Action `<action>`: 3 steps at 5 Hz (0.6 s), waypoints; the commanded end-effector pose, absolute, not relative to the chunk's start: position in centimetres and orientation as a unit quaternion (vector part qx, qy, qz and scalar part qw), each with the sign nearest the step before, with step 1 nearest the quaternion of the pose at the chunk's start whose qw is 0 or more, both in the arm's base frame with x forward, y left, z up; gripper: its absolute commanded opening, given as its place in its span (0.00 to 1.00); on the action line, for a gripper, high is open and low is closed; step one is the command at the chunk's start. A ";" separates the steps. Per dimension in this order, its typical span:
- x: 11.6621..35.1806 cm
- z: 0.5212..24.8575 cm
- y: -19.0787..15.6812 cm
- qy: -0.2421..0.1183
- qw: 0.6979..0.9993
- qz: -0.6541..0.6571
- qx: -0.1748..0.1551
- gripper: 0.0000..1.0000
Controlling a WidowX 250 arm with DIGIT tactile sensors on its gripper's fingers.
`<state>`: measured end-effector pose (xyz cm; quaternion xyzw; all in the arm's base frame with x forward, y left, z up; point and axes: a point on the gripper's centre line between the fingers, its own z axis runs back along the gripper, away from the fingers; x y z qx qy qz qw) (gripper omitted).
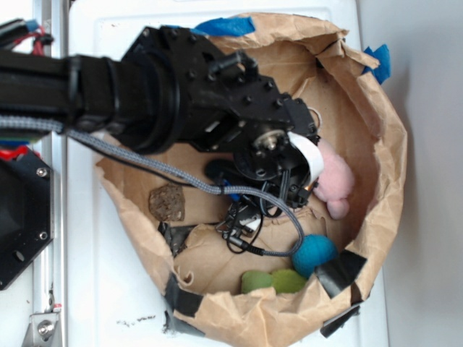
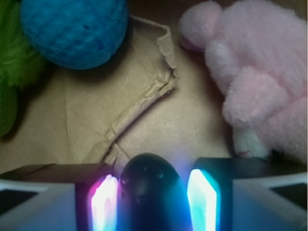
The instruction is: Grab the plastic pickle.
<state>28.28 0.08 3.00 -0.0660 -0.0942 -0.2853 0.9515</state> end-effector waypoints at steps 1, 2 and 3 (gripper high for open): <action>28.1 5.4 -1.1 -0.124 0.946 -0.297 -0.048 0.00; 27.8 10.4 -1.4 -0.166 0.956 -0.240 -0.020 0.00; 27.3 15.5 -1.5 -0.193 0.969 -0.145 -0.043 0.00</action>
